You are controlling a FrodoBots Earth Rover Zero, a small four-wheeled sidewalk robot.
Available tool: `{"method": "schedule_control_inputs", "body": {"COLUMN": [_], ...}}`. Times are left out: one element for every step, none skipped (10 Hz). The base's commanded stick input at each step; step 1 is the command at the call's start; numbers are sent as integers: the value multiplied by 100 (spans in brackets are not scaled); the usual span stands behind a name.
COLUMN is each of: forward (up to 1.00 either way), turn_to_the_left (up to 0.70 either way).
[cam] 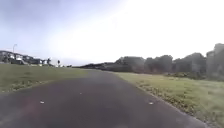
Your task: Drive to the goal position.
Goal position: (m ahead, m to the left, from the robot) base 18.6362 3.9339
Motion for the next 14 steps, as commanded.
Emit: {"method": "schedule_control_inputs", "body": {"forward": [100,100,100,100,100,100,100,100,100,100,100,100,100,100], "turn_to_the_left": [0,0,0,0,0,17,27,27,27,27,27,13,0,0]}}
